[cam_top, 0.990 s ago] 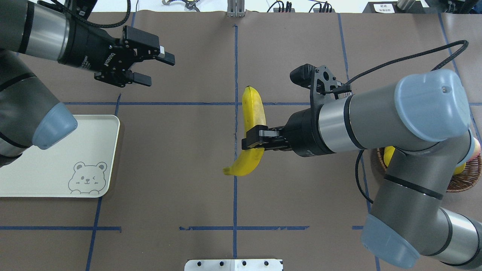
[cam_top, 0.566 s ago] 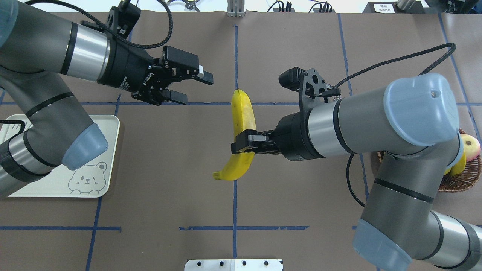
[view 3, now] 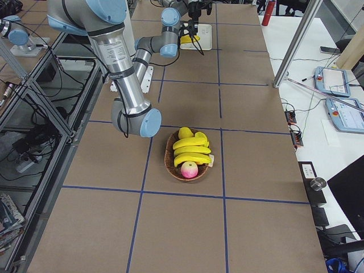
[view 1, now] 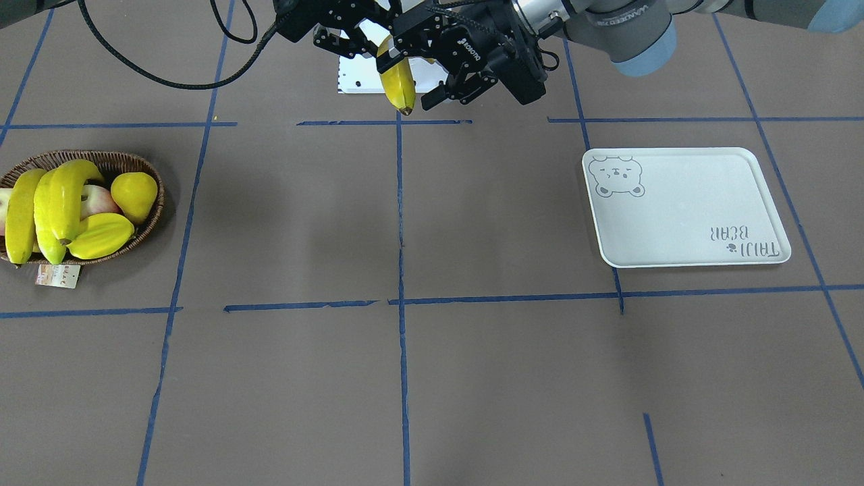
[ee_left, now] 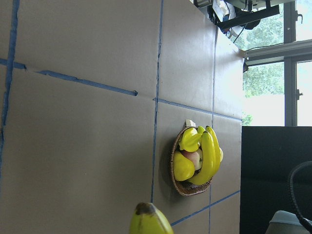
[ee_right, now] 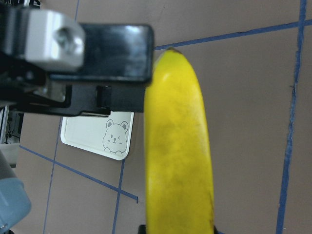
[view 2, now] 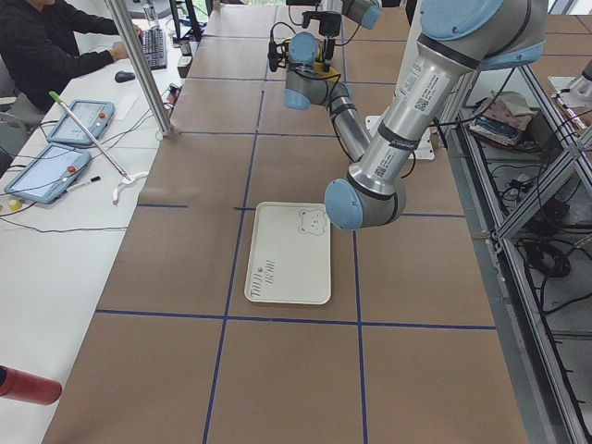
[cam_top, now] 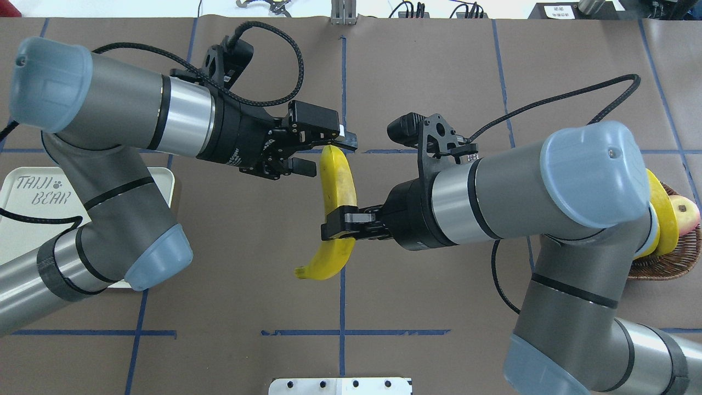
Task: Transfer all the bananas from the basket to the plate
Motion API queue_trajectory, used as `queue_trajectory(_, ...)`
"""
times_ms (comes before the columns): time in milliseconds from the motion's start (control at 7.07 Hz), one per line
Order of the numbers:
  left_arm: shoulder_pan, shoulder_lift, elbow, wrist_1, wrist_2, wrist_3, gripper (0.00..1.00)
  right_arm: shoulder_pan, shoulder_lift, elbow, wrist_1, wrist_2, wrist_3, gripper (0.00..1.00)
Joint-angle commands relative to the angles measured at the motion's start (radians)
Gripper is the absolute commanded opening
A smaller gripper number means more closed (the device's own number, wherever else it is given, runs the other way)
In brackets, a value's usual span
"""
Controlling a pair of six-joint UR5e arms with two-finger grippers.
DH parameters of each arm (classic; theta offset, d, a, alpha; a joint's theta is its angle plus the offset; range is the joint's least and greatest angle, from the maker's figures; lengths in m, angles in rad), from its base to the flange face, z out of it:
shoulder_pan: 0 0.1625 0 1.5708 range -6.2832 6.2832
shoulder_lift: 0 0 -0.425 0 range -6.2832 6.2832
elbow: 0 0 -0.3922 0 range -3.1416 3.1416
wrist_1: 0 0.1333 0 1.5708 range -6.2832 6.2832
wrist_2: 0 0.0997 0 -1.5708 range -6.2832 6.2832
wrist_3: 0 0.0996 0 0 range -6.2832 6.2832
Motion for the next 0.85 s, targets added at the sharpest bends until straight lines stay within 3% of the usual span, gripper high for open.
queue_trajectory(0, 0.021, -0.001, -0.002, 0.001, 0.004, -0.001, 0.95, 0.001, 0.007, 0.002, 0.0, 0.0, 0.0, 0.01)
queue_trajectory(141, 0.032, -0.001, -0.002, -0.002, 0.006, -0.001, 0.88, 0.001, 0.007, 0.002, 0.0, -0.002, 0.0, 0.01)
queue_trajectory(283, 0.032, 0.001, -0.002, -0.004, 0.004, -0.004, 0.65, 0.002, 0.007, 0.004, 0.0, 0.0, -0.002, 0.01)
queue_trajectory(424, 0.032, 0.01, -0.003, -0.004, 0.001, -0.004, 0.21, 0.002, 0.007, 0.004, 0.002, -0.002, -0.002, 0.01)
queue_trajectory(566, 0.034, 0.014, -0.003, -0.002, 0.001, 0.008, 0.0, 0.01, 0.007, 0.007, 0.002, -0.003, 0.003, 0.08)
queue_trajectory(707, 0.037, 0.011, -0.002, 0.002, 0.001, -0.001, 0.0, 0.01, 0.007, 0.005, 0.008, -0.009, 0.008, 0.57)
